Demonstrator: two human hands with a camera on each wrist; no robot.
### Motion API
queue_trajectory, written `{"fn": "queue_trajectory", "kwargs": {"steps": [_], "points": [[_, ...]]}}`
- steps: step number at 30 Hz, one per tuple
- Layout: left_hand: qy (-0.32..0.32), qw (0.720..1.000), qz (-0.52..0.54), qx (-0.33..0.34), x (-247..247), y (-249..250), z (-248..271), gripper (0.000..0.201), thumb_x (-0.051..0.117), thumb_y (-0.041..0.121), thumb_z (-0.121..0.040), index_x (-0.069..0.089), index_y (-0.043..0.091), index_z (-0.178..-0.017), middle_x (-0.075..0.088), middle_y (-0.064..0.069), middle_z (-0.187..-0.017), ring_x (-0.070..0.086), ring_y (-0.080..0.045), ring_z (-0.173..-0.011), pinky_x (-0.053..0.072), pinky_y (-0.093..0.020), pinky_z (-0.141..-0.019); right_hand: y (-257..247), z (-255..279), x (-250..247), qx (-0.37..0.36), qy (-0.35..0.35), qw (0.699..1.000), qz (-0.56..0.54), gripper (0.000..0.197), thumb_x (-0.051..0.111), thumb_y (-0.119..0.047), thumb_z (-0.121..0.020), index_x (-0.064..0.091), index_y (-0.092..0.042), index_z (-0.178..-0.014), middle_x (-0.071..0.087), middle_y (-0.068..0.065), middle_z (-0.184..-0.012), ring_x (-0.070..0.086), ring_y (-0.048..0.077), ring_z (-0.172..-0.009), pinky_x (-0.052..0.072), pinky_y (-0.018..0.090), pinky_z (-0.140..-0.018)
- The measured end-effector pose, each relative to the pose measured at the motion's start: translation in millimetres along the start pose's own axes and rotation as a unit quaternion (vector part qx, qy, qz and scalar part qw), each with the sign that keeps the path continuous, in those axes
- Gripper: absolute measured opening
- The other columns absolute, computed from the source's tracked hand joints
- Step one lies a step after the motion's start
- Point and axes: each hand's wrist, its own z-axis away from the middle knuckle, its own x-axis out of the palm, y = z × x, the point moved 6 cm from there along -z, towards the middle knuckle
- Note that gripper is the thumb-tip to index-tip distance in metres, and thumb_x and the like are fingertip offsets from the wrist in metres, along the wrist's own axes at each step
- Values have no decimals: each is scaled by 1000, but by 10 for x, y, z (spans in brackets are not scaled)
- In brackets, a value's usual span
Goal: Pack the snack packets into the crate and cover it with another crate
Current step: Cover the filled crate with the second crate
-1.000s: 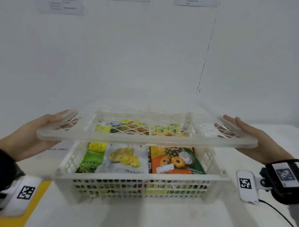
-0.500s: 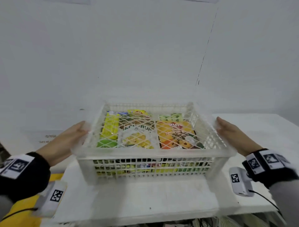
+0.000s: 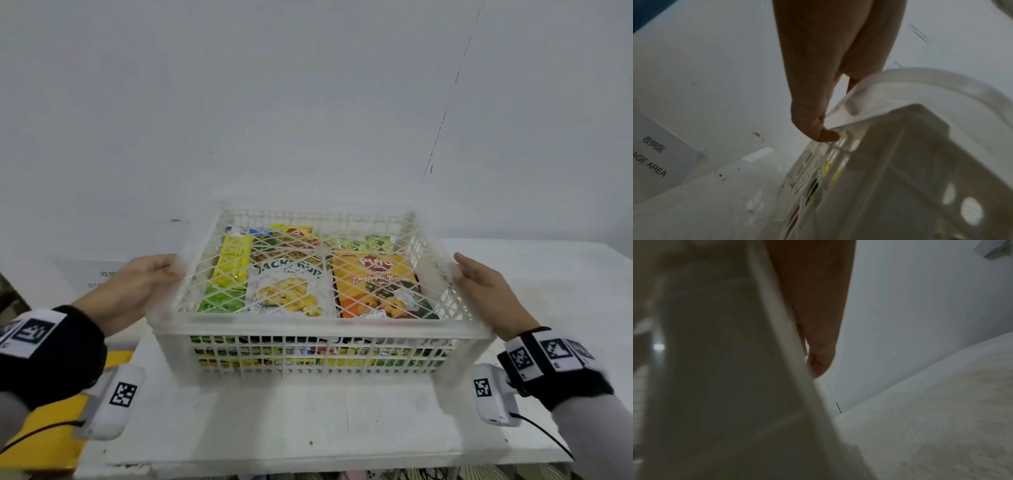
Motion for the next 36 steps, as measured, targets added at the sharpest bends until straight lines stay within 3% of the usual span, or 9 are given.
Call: {"fn": "queue_trajectory", "kwargs": {"steps": [5,8,11,13,15,19,23,28,36], "points": [[2,999,-20,-29,-67,-5,-109,25,44,8,-95,61,-3,-111,67,-20,-101,70,-17,-72,57,-24,-64,-4,-49,6,12,19,1000,12,33,50,-18,-96,57,-5,-126,63,8,-116,59,26,-107,46,19,-77],[8,999,-24,-41,-59,31,-157,24,43,8,-96,61,-1,-109,68,-17,-94,69,-16,-68,57,-22,-60,-59,-83,37,2,0,999,42,32,47,-23,-98,65,1,-104,66,27,-101,62,39,-86,51,37,-72],[20,997,-8,-69,-75,49,-173,18,45,7,-95,62,1,-100,69,-11,-82,67,-15,-60,56,-23,-56,-80,-125,51,17,-5,996,86,46,44,-32,-98,61,8,-84,58,18,-74,50,23,-66,38,28,-57],[25,995,-21,-96,-37,47,-165,20,46,9,-96,61,-1,-89,66,-12,-71,62,-19,-55,53,-25,-53,-65,-154,59,29,-6,990,137,49,38,-37,-99,49,-1,-68,49,11,-68,45,23,-64,32,29,-56],[41,989,-97,-100,30,61,-171,27,46,15,-98,57,-4,-82,58,-15,-70,51,-23,-56,44,-28,-55,-52,-170,61,31,-11,983,182,48,32,-39,-100,41,-6,-67,46,8,-66,44,24,-64,31,31,-56],[114,957,-263,-48,112,133,-187,39,40,24,-100,50,0,-72,49,-14,-66,40,-21,-54,34,-28,-52,-35,-154,62,37,-24,981,190,50,30,-42,-100,46,-4,-72,50,10,-71,46,25,-68,32,33,-63],[122,958,-259,-26,124,113,-181,37,37,26,-101,49,-1,-78,49,-17,-74,43,-23,-64,34,-30,-63,-68,-138,62,18,-15,985,173,45,34,-39,-100,41,-5,-70,44,12,-68,42,23,-65,30,34,-61],[137,958,-251,-6,83,63,-157,35,36,28,-101,49,2,-82,46,-16,-74,42,-21,-66,34,-31,-63,-105,-71,48,5,0,987,161,51,39,-45,-97,36,-9,-61,38,7,-59,37,21,-56,26,31,-54],[151,946,-284,44,-357,-29,-88,38,38,36,-99,45,11,-71,41,-6,-61,37,-14,-49,34,-25,-48,-295,161,244,-19,2,989,146,49,43,-46,-94,34,-9,-63,31,9,-59,32,19,-55,23,32,-56]]}}
